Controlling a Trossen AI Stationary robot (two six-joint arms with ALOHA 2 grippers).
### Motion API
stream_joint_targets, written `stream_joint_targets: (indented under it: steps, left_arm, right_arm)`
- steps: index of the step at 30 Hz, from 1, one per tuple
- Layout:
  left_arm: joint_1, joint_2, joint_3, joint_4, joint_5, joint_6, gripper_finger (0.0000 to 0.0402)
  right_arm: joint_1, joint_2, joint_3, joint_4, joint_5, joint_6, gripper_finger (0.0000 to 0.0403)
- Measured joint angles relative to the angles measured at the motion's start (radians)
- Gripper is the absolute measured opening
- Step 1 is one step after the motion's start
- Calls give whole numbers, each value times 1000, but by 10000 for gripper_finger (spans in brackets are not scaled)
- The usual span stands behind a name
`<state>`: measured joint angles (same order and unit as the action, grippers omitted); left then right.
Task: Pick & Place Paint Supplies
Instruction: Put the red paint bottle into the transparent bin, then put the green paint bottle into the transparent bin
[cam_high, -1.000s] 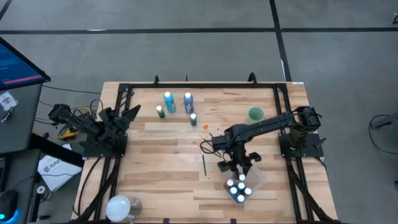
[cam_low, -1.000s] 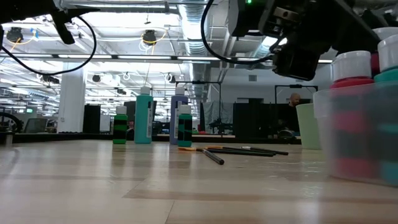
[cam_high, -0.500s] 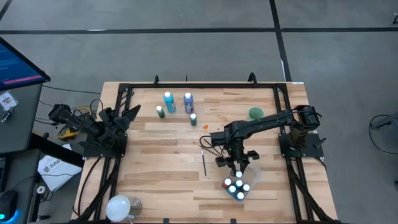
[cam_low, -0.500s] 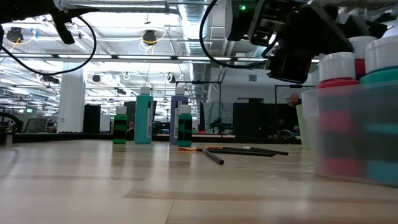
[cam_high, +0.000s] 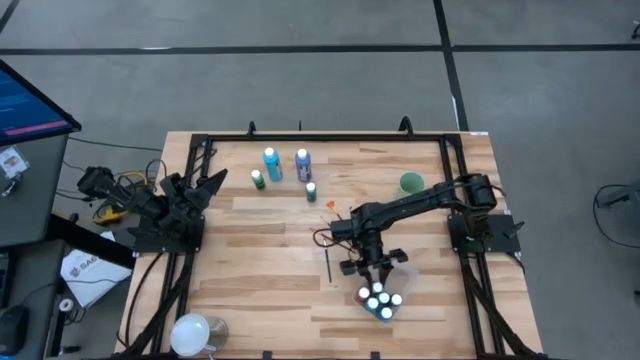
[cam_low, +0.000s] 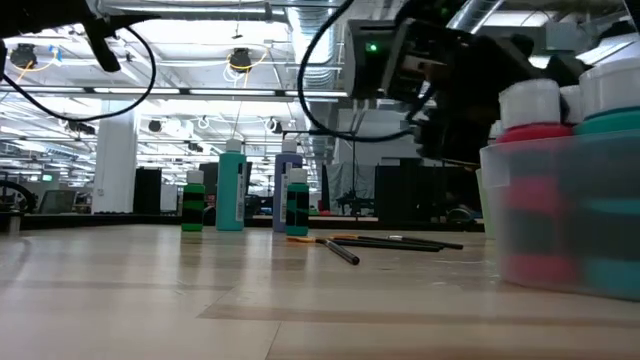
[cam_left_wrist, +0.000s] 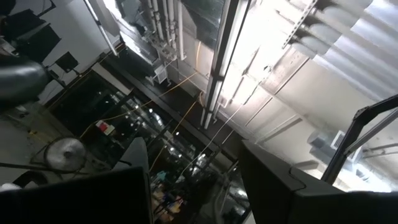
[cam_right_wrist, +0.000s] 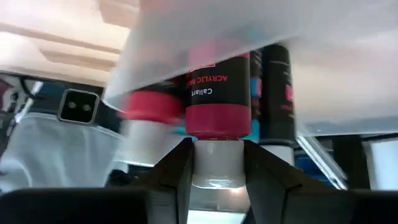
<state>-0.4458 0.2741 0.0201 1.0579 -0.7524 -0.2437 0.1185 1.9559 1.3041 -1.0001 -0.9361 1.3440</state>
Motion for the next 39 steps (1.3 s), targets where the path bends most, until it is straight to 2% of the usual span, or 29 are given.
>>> stream_joint_targets:
  steps: [11,21,26,39]
  left_arm:
    - [0,66,0,-6,2,0,132]
    - [0,135,0,1,1,0,132]
    - [0,164,0,-1,1,0,132]
    - [0,188,0,-2,1,0,132]
  right_arm:
    - [-16,15,8,-2,1,-19,119]
    - [-14,15,8,33,-3,-19,188]
    - [-15,14,21,27,-3,-48,207]
    - [-41,-23,199,9,32,-102,187]
